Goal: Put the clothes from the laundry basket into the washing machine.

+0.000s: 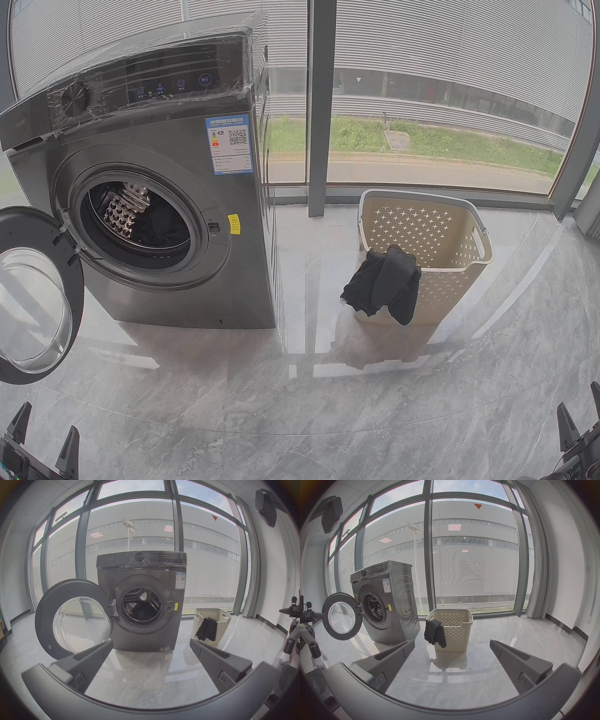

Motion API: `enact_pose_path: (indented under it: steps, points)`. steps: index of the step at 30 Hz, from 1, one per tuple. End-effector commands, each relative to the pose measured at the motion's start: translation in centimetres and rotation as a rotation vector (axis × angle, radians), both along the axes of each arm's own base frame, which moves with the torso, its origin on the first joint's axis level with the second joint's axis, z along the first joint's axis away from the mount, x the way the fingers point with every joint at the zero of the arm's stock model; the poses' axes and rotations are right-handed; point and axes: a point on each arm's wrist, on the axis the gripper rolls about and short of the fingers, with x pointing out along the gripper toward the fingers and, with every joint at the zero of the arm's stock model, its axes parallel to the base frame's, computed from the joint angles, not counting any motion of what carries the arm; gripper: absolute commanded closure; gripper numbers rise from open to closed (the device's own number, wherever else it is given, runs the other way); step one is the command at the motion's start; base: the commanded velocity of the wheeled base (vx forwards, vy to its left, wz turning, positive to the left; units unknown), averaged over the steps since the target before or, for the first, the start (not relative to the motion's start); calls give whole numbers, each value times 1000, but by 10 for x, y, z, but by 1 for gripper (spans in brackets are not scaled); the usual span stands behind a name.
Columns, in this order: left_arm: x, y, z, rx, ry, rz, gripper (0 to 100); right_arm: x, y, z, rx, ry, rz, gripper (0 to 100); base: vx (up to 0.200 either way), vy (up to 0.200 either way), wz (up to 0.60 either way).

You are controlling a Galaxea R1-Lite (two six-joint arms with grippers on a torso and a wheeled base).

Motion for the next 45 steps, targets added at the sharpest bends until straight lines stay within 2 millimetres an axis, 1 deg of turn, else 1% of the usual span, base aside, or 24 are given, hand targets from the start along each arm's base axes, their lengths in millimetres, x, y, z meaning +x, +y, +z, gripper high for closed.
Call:
enact_pose_path:
  steps: [1,4,22,28,43,45]
  points:
    - [0,0,-5,-1,3,0,0,0,0,-5,-1,4,0,0,0,0,0]
    - [0,0,-5,-3,2,0,0,0,0,-5,-1,4,0,0,0,0,0]
    - [0,0,-5,-17,1,0,0,0,0,-5,-1,2,0,0,200,0,0]
    - [0,0,-5,-15,1,6,0,0,0,-5,-1,4,0,0,0,0,0]
    - [0,0,-5,-17,3,6,0,0,0,-5,-1,4,0,0,0,-200,0]
    - [0,0,-5,-15,3,6,0,0,0,-5,-1,4,0,0,0,0,0]
